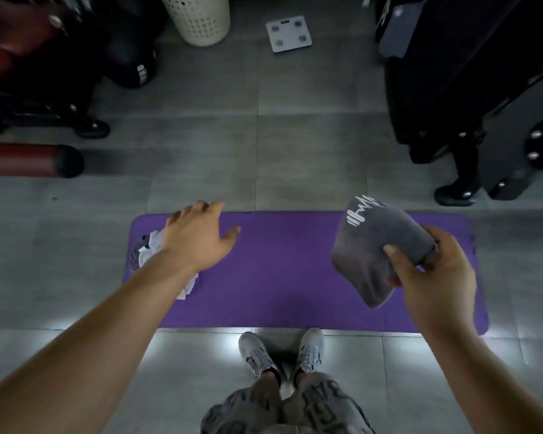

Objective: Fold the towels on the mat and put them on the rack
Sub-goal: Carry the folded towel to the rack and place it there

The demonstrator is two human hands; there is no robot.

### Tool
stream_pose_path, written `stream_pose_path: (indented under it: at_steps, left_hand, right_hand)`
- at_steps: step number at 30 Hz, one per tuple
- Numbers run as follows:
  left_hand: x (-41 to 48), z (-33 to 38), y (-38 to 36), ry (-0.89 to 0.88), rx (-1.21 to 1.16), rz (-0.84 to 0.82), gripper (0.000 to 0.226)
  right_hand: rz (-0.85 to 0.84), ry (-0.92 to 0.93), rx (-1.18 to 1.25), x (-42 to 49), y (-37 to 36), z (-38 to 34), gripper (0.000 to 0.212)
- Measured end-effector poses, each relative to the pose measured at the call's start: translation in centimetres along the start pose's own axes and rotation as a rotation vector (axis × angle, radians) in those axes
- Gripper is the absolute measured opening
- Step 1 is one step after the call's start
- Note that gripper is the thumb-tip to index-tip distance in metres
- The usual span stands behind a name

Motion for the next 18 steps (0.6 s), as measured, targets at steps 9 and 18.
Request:
stream_pose_path:
  at_steps: [9, 18]
  left_hand:
    - [4.5, 6.9, 9.7, -0.001, 0.002, 0.14, 0.063]
    - [22.9, 10.0, 19.2, -0.093, -0.006, 0.215, 0.061]
  right_hand:
    - [-0.029, -0.004, 0.25, 6.8, 2.1, -5.8, 0.033]
    - [0.011, 0.027, 0.203, 24.6, -1.4, -13.6, 0.039]
Point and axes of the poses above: each hand's wrist, its own x-axis towards the middle knuckle, its own y-axis out of the back of the hand, z = x × y, the point moved 9 cm from there along x, towards the middle knuckle, and after that the axes turned 5 degrees about -z, right-handed, at the moved point
